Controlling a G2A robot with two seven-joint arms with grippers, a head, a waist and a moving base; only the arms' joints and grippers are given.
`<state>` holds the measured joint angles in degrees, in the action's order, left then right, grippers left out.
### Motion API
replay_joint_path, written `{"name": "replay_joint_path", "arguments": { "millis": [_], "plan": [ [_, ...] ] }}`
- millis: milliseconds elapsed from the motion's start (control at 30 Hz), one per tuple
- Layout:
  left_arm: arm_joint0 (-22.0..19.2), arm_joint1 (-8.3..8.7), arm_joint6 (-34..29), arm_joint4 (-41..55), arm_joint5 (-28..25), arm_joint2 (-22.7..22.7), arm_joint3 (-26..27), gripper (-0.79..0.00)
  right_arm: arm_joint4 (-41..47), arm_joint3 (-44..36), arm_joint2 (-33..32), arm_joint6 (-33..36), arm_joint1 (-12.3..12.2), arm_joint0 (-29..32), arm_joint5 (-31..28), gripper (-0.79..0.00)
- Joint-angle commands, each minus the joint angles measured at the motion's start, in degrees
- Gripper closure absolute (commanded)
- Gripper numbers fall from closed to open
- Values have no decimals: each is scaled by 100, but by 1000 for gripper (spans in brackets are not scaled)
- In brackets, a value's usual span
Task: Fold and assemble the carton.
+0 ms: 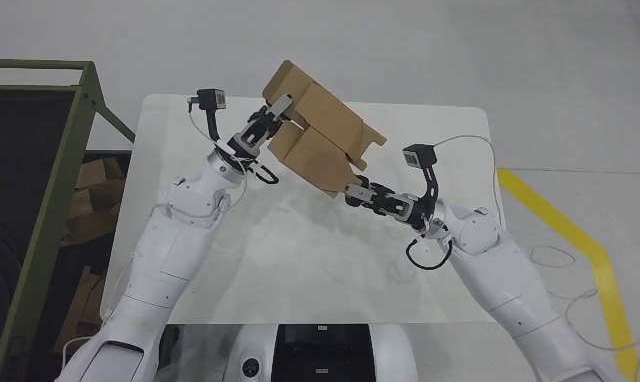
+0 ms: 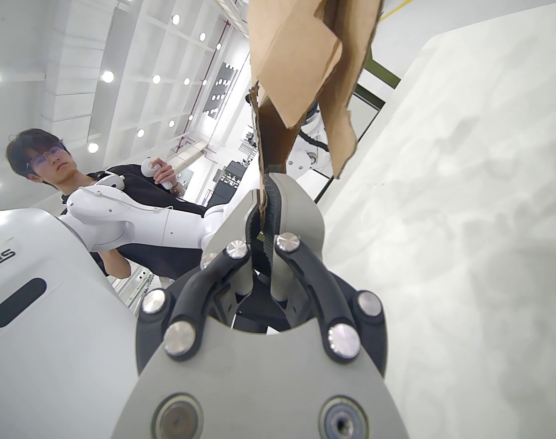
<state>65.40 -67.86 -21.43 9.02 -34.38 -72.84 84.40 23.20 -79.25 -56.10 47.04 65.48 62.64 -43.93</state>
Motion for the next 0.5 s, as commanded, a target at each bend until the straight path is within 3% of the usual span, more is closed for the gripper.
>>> {"name": "replay_joint_path", "arguments": {
  "millis": [0, 467],
  "plan": [
    [12, -3, -8, 9, -9, -6, 5, 0, 20, -2, -18, 12, 0, 7, -11, 0],
    [108, -8, -181, 91, -128, -86, 2, 0, 49, -71, -362, -94, -44, 136, -110, 0]
  ]
}}
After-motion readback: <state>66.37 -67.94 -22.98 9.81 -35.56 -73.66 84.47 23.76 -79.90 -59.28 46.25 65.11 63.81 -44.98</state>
